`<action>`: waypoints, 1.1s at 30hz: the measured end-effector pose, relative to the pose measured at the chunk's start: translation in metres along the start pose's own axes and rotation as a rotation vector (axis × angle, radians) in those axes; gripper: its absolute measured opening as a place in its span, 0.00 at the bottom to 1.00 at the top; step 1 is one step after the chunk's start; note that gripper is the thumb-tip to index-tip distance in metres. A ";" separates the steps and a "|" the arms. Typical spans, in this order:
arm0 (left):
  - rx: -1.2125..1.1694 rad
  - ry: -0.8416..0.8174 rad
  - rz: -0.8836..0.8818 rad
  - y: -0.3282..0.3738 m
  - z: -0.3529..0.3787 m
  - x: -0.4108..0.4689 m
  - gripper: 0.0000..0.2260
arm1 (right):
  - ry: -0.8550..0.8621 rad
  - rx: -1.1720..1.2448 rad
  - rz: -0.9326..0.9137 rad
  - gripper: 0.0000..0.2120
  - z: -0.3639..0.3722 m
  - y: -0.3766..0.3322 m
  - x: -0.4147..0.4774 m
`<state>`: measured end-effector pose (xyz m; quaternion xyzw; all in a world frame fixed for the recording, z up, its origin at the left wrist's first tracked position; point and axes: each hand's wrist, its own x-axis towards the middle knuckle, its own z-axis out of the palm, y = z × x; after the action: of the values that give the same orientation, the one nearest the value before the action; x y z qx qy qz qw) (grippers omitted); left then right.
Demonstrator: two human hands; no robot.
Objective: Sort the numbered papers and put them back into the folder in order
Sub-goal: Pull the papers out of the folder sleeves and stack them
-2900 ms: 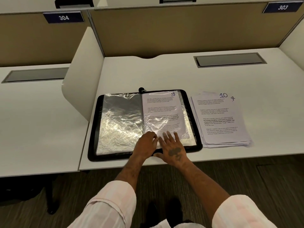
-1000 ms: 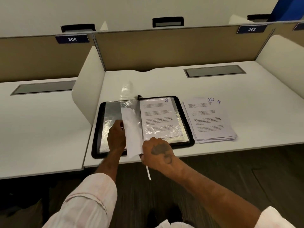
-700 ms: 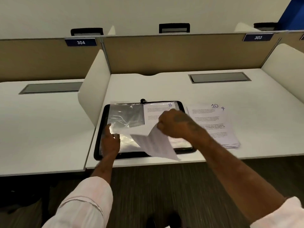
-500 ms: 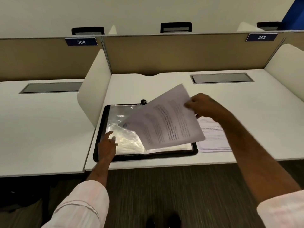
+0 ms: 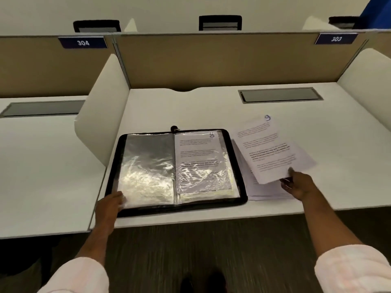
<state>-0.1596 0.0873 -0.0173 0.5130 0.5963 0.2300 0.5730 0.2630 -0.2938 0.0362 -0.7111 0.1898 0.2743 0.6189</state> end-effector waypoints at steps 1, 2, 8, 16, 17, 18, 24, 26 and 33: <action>0.009 0.017 -0.014 -0.001 -0.001 0.002 0.02 | 0.017 0.010 0.022 0.07 0.000 0.009 0.003; 0.029 0.034 -0.022 -0.002 0.000 0.006 0.02 | 0.034 0.038 0.052 0.07 0.000 0.017 0.005; 0.317 0.096 0.084 0.006 0.012 -0.002 0.09 | 0.103 0.067 0.135 0.17 0.004 0.042 0.014; 0.548 0.170 0.147 0.011 0.026 -0.003 0.14 | 0.436 -0.189 0.130 0.32 0.014 0.057 0.009; 0.572 0.195 0.174 0.011 0.030 -0.003 0.15 | 0.450 -0.262 0.066 0.31 0.025 0.056 -0.005; 0.622 0.212 0.225 0.011 0.036 -0.004 0.15 | 0.440 -0.369 -0.043 0.28 0.039 0.057 -0.020; 0.871 -0.107 0.643 0.023 0.107 -0.023 0.19 | -0.110 -1.018 -0.762 0.21 0.126 0.092 -0.091; 0.910 -0.318 0.719 0.022 0.130 -0.032 0.22 | -0.236 -1.290 -0.787 0.28 0.146 0.108 -0.100; 1.144 -0.620 0.768 0.005 0.172 -0.054 0.28 | -0.295 -1.659 -0.521 0.32 0.167 0.145 -0.109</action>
<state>-0.0094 -0.0124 -0.0292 0.9435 0.2133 -0.0868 0.2383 0.0643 -0.1601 -0.0220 -0.9093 -0.3207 0.2628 -0.0358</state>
